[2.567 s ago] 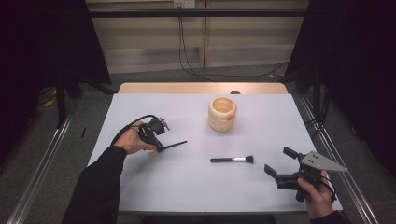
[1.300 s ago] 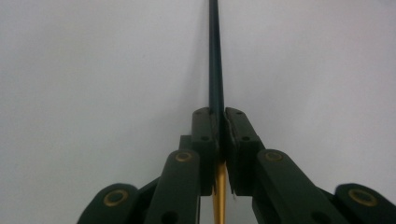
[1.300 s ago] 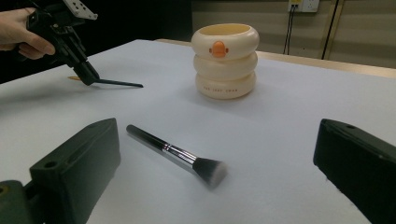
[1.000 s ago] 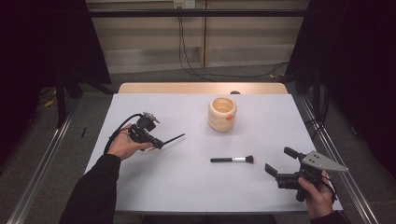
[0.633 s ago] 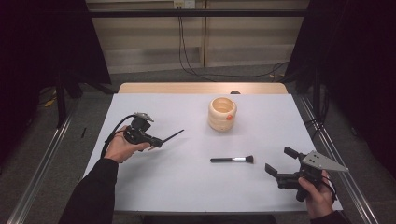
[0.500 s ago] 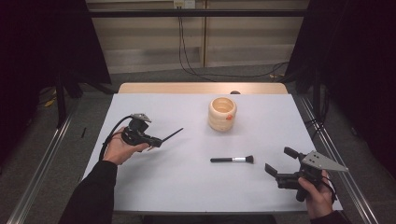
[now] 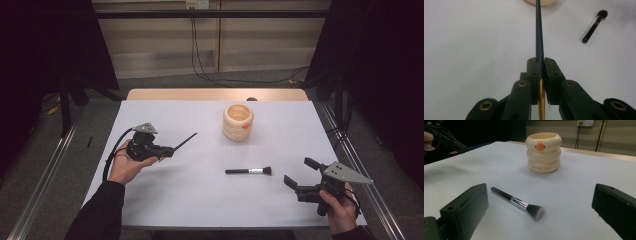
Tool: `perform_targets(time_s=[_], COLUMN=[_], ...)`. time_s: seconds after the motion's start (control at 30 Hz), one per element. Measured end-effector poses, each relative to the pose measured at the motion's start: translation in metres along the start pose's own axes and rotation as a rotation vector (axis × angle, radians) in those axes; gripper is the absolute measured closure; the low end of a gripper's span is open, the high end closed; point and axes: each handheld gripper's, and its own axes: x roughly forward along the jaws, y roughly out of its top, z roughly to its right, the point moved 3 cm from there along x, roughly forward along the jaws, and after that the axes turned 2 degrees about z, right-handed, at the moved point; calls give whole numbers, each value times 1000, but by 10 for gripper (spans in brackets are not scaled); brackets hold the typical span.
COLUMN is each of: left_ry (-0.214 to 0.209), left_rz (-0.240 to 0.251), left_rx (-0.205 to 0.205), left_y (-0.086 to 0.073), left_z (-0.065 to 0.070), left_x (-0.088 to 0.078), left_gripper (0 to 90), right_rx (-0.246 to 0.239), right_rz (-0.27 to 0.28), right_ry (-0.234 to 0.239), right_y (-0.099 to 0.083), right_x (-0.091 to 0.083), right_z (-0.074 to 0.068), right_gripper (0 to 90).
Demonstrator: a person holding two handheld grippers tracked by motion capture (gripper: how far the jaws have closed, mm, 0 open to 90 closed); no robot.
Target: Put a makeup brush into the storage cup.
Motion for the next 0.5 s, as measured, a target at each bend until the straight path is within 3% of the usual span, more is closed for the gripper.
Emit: perform_targets(time_s=[0.5], left_ry=[27], left_rz=[183], left_rx=[15], left_y=[0], left_z=[17], left_x=[-17], left_gripper=[835], right_rx=[-6], right_rz=[-2], right_ry=[-2], right_y=[0], right_x=[0], right_z=[0], right_gripper=[1])
